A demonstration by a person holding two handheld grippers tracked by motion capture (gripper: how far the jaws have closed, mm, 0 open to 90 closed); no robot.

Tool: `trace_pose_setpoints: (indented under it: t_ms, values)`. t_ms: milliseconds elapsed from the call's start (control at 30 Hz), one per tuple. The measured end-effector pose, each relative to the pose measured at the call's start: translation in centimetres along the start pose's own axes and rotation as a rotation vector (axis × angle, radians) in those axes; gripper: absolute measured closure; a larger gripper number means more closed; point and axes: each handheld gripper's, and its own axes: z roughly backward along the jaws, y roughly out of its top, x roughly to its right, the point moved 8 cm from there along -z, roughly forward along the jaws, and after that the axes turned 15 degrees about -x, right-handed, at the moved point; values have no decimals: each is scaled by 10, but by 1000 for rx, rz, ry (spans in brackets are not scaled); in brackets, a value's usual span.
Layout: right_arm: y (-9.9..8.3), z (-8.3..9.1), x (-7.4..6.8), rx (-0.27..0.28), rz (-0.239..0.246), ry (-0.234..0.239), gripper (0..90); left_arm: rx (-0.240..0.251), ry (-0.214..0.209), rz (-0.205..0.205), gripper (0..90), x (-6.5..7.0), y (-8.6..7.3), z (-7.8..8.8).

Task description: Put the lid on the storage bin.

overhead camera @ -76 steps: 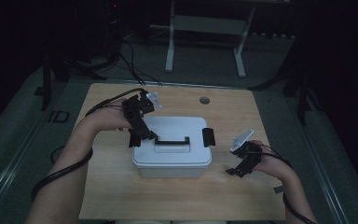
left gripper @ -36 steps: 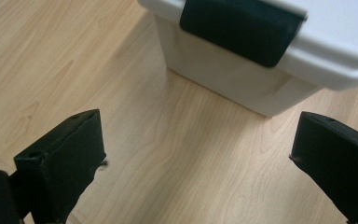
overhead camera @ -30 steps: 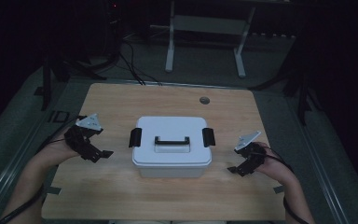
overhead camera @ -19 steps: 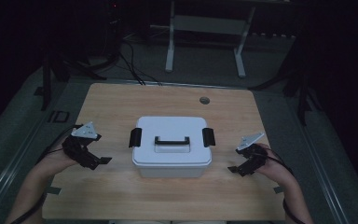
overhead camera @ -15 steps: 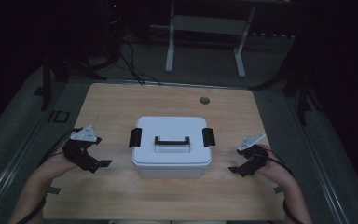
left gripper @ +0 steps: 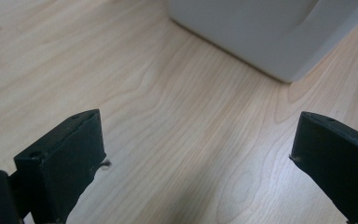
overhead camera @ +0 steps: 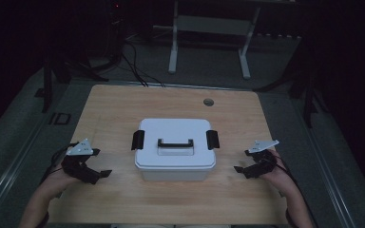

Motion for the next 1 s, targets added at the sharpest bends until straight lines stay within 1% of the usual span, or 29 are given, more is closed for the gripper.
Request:
trace_pose_setpoints:
  t_ms: [67, 100, 133, 200, 267, 367, 400, 433, 467, 500, 533, 567, 600, 733, 767, 800, 833, 867, 900, 1000]
  values:
    - [-2, -2, 1, 7, -10, -11, 135, 1, 10, 14, 25, -1, -5, -4]
    - [-2, -3, 1, 10, -17, -15, 135, 10, 6, 22, 25, -1, -7, -6]
    - [-3, -4, 2, 12, -31, -16, 132, 20, 18, 39, 25, -2, -10, -8]
    - [-6, -8, 4, 8, -56, -29, 128, 38, 18, 53, 25, -2, -12, -10]
    - [-8, -12, 6, 11, -94, -46, 127, 53, 62, 67, 25, -4, -13, -12]
    - [-11, -15, 12, 47, -156, -73, 126, 84, 78, 93, 25, -4, -14, -14]
    - [-12, -16, 13, 58, -172, -85, 126, 89, 97, 93, 25, -4, -14, -15]
    - [-13, -17, 14, 72, -189, -96, 125, 100, 104, 101, 25, -4, -14, -17]
    - [-14, -17, 15, 75, -200, -119, 125, 103, 101, 104, 25, -3, -14, -18]
    - [-14, -17, 16, 75, -207, -135, 125, 107, 104, 107, 25, -3, -14, -20]
    - [-14, -17, 17, 83, -216, -140, 125, 104, 105, 118, 25, -4, -15, -22]
    - [-13, -16, 17, 95, -229, -146, 125, 103, 118, 122, 25, -4, -16, -24]
    - [-13, -15, 17, 98, -240, -154, 125, 105, 121, 125, 25, -4, -16, -25]
    - [-15, -14, 18, 118, -268, -180, 125, 145, 177, 173, 25, -7, -17, -23]
    - [-15, -14, 19, 123, -274, -188, 125, 150, 184, 175, 25, -6, -18, -23]
    - [-16, -13, 20, 131, -285, -191, 125, 150, 182, 179, 25, -7, -19, -23]
    - [-16, -13, 20, 131, -285, -191, 125, 150, 182, 179, 24, -7, -19, -23]
    - [-17, -13, 21, 142, -296, -191, 126, 170, 198, 199, 24, -9, -21, -21]
    - [-18, -12, 21, 157, -306, -190, 126, 188, 197, 208, 25, -10, -21, -19]
    - [-20, -14, 21, 148, -306, -191, 126, 211, 205, 220, 25, -12, -20, -16]
